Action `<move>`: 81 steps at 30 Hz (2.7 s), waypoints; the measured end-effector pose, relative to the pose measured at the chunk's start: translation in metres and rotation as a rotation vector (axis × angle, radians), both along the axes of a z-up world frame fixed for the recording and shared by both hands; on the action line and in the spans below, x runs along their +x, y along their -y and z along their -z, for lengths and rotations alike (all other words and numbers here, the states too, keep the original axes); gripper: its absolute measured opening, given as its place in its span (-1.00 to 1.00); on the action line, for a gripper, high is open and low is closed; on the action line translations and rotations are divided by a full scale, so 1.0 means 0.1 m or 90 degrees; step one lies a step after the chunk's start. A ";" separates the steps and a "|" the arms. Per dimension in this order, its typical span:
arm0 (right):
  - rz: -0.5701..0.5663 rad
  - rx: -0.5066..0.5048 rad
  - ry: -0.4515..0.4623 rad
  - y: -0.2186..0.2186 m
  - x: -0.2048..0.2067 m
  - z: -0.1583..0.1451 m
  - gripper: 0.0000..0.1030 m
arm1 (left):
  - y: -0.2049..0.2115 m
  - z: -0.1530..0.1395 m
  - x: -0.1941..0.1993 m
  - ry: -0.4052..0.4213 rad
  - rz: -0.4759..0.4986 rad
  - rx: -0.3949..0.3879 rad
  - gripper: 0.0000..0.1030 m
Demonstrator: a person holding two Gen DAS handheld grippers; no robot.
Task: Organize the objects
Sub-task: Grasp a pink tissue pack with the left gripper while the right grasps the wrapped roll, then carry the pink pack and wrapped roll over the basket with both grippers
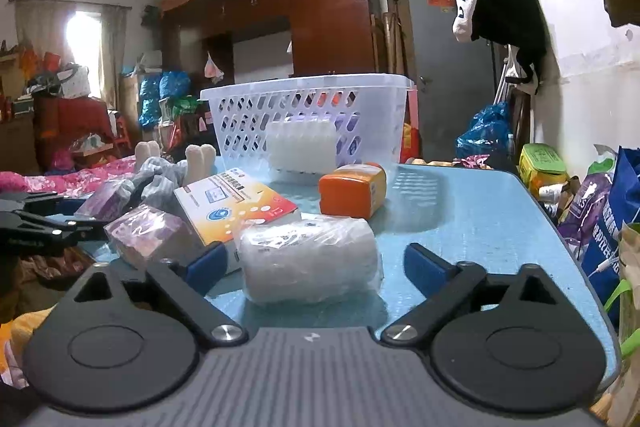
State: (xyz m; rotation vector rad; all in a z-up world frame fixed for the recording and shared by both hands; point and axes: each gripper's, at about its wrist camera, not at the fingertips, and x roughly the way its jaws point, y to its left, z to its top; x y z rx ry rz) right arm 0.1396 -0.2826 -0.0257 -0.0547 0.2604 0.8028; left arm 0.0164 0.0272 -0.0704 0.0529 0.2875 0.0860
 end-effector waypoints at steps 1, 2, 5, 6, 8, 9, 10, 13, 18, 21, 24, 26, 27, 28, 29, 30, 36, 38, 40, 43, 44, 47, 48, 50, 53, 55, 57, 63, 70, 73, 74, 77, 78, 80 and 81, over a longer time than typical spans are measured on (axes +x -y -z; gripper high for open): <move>-0.002 -0.003 0.000 -0.01 0.00 0.00 0.75 | 0.00 0.00 0.00 0.000 0.000 0.001 0.21; -0.003 -0.004 0.000 -0.01 0.00 0.01 0.68 | 0.00 0.01 0.00 0.001 0.001 0.002 0.19; -0.006 0.004 -0.005 0.01 0.03 0.02 0.52 | -0.01 0.01 -0.02 0.011 -0.005 0.006 0.11; -0.008 0.004 -0.005 0.02 0.03 0.01 0.50 | -0.01 0.01 -0.02 0.014 -0.006 0.007 0.10; -0.010 0.004 -0.002 0.02 0.01 0.01 0.49 | -0.02 0.00 -0.04 0.024 -0.008 0.005 0.08; -0.012 0.007 0.000 0.03 0.00 0.00 0.48 | -0.04 -0.01 -0.06 0.032 -0.011 0.008 0.08; -0.013 0.009 0.004 0.03 -0.01 -0.01 0.48 | -0.04 -0.01 -0.06 0.038 -0.015 0.013 0.08; -0.013 0.009 0.015 0.04 -0.03 -0.03 0.47 | -0.06 -0.02 -0.08 0.048 -0.019 0.020 0.07; -0.011 0.019 0.017 0.07 -0.03 -0.06 0.47 | -0.05 -0.05 -0.08 0.054 -0.018 0.025 0.06; -0.009 0.025 0.015 0.10 -0.01 -0.07 0.47 | -0.05 -0.05 -0.07 0.054 -0.018 0.025 0.06; -0.008 0.028 0.018 0.11 0.00 -0.08 0.47 | -0.05 -0.06 -0.09 0.066 -0.021 0.024 0.05; -0.007 0.031 0.021 0.12 -0.01 -0.10 0.47 | -0.04 -0.09 -0.13 0.084 -0.025 0.031 0.05; -0.007 0.032 0.022 0.12 -0.01 -0.10 0.47 | -0.03 -0.11 -0.14 0.091 -0.025 0.034 0.05; -0.006 0.034 0.024 0.13 -0.01 -0.10 0.47 | -0.03 -0.13 -0.16 0.098 -0.025 0.036 0.05; -0.005 0.035 0.026 0.13 -0.01 -0.11 0.47 | -0.02 -0.14 -0.17 0.104 -0.026 0.039 0.05; -0.004 0.038 0.028 0.14 -0.01 -0.12 0.47 | -0.01 -0.15 -0.17 0.110 -0.028 0.042 0.05; -0.006 0.058 0.038 0.16 0.05 -0.22 0.47 | -0.04 -0.28 -0.18 0.138 -0.032 0.033 0.05; -0.009 0.056 0.056 0.14 0.08 -0.32 0.47 | -0.07 -0.34 -0.20 0.153 -0.030 0.026 0.05; -0.008 0.060 0.072 0.12 0.13 -0.43 0.47 | -0.09 -0.43 -0.20 0.163 -0.026 0.020 0.05; -0.018 0.064 0.090 0.05 0.26 -0.66 0.47 | -0.12 -0.64 -0.13 0.177 -0.015 0.028 0.05; -0.020 0.059 0.097 0.00 0.32 -0.76 0.47 | -0.13 -0.74 -0.07 0.176 -0.006 0.028 0.05; -0.027 0.045 0.107 -0.23 0.57 -1.05 0.47 | -0.19 -1.09 0.25 0.158 0.025 0.016 0.05; -0.039 0.043 0.099 -0.32 0.69 -1.15 0.47 | -0.19 -1.20 0.39 0.150 0.029 0.016 0.05; -0.048 0.027 0.085 -0.51 0.93 -1.30 0.47 | -0.21 -1.42 0.74 0.120 0.042 0.014 0.05; -0.014 -0.014 0.056 -0.80 1.33 -1.44 0.47 | -0.24 -1.63 1.30 0.060 0.041 0.012 0.05; -0.003 -0.028 0.017 -0.92 1.59 -1.47 0.47 | -0.27 -1.69 1.62 0.020 0.032 0.009 0.05; 0.008 -0.035 -0.009 -0.98 1.77 -1.46 0.47 | -0.35 -1.70 1.93 -0.027 0.021 -0.006 0.05; 0.000 -0.062 -0.015 -1.03 1.78 -1.34 0.47 | -0.47 -1.52 2.28 -0.098 0.008 -0.014 0.05; -0.010 -0.069 -0.025 -1.07 1.79 -1.29 0.47 | -0.49 -1.45 2.34 -0.109 -0.003 -0.017 0.05; -0.010 -0.070 -0.030 -1.08 1.81 -1.29 0.47 | -0.50 -1.44 2.38 -0.112 -0.008 -0.020 0.05; -0.011 -0.071 -0.032 -1.09 1.81 -1.30 0.47 | -0.51 -1.43 2.39 -0.114 -0.008 -0.021 0.05; -0.013 -0.074 -0.032 -1.10 1.82 -1.30 0.47 | -0.50 -1.42 2.40 -0.110 -0.014 -0.017 0.05; -0.016 -0.075 -0.033 -1.11 1.81 -1.30 0.48 | -0.52 -1.42 2.41 -0.109 -0.014 -0.019 0.06; -0.019 -0.074 -0.035 -1.11 1.82 -1.30 0.52 | -0.53 -1.42 2.40 -0.102 -0.016 -0.025 0.08; -0.015 -0.072 -0.032 -1.11 1.81 -1.31 0.61 | -0.52 -1.42 2.40 -0.097 -0.020 -0.022 0.19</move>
